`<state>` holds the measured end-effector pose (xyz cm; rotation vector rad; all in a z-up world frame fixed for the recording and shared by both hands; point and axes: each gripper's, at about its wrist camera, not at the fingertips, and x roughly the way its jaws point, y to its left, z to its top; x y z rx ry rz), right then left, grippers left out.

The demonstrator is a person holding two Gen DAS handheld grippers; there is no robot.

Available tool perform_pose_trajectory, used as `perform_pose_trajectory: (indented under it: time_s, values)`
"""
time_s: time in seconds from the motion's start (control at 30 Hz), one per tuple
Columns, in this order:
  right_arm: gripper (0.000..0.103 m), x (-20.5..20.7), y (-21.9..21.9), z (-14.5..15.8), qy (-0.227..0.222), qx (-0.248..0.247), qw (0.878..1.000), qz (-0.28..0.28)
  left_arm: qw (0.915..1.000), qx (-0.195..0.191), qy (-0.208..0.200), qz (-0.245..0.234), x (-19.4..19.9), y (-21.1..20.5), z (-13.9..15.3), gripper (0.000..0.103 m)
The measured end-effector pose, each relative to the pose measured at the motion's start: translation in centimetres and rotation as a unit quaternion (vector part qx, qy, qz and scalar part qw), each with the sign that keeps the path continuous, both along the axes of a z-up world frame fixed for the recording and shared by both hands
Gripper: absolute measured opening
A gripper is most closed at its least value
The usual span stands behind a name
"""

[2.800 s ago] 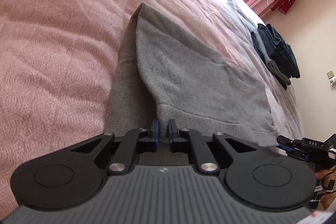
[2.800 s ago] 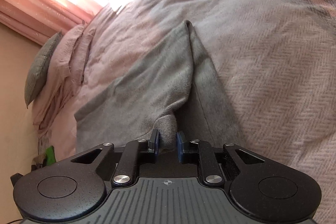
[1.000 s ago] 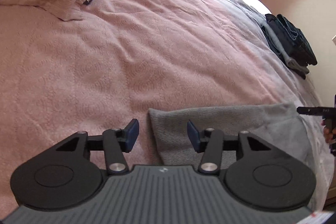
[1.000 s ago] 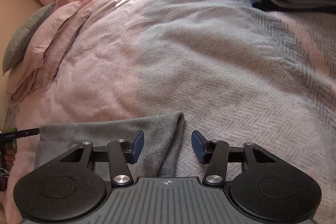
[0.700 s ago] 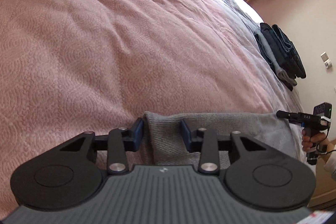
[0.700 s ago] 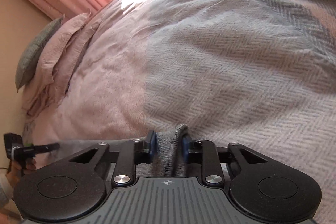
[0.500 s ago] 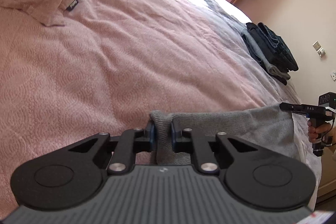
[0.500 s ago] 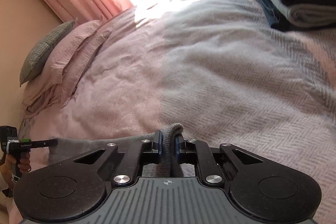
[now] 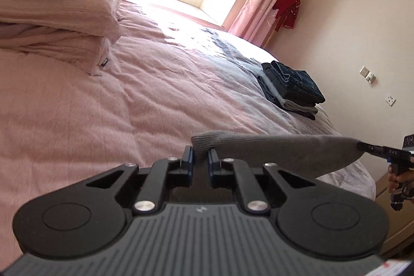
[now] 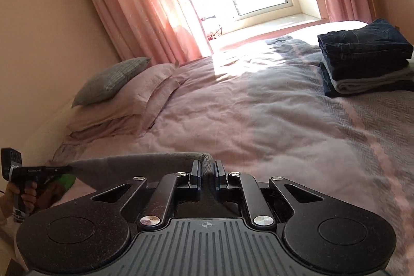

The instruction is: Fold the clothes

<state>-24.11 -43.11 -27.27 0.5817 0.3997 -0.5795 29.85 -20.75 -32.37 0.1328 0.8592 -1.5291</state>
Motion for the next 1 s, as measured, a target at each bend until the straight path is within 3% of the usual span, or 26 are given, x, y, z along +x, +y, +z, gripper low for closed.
perform_pose_trajectory:
  time_s: [0.13, 0.2, 0.3, 0.33, 0.37, 0.4, 0.43, 0.6, 0.7, 0.83, 0.97, 1.0]
  values:
    - [0.005, -3.9, 6.7, -0.6, 0.053, 0.017, 0.998, 0.021, 0.9966, 0.046, 0.000, 0.069, -2.9, 8.6, -0.5, 0.003]
    - [0.006, -5.7, 9.1, -2.1, 0.087, 0.052, 0.994, 0.026, 0.9917, 0.080, 0.013, 0.100, -4.3, 12.3, -1.8, 0.003]
    - [0.009, -7.7, 10.9, -5.7, 0.134, 0.138, 0.981, 0.002, 0.9812, 0.135, 0.020, 0.136, -6.9, 16.5, -3.9, 0.007]
    - [0.020, -8.4, 11.1, -7.1, 0.133, 0.179, 0.975, -0.017, 0.9777, 0.146, 0.027, 0.149, -7.6, 17.4, -4.7, 0.011]
    - [0.030, -8.6, 11.1, -8.0, 0.122, 0.203, 0.971, -0.037, 0.9751, 0.148, 0.035, 0.161, -8.0, 17.7, -5.2, 0.015]
    - [0.050, -8.6, 10.8, -8.8, 0.100, 0.225, 0.968, -0.057, 0.9721, 0.148, 0.043, 0.177, -8.2, 18.0, -5.7, 0.021]
    - [0.054, -8.4, 10.4, -9.3, 0.069, 0.239, 0.966, -0.074, 0.9693, 0.141, 0.056, 0.194, -8.3, 17.5, -6.1, 0.027]
    - [0.054, -6.2, 7.4, -12.1, -0.038, 0.304, 0.937, -0.167, 0.9577, 0.117, 0.123, 0.232, -6.3, 12.3, -8.2, 0.036]
    - [0.054, -5.1, 6.2, -14.4, -0.053, 0.342, 0.913, -0.215, 0.9438, 0.125, 0.183, 0.245, -4.7, 9.0, -10.6, 0.038]
    - [0.053, -5.0, 6.1, -16.9, -0.099, 0.372, 0.885, -0.262, 0.9242, 0.141, 0.235, 0.266, -3.1, 7.4, -13.4, 0.038]
    - [0.042, -4.4, 5.3, -18.4, -0.108, 0.373, 0.872, -0.296, 0.9156, 0.137, 0.263, 0.272, -2.4, 6.6, -14.5, 0.035]
    - [0.035, -4.3, 5.0, -18.8, -0.109, 0.376, 0.868, -0.306, 0.9168, 0.138, 0.263, 0.267, -2.4, 6.3, -14.6, 0.033]
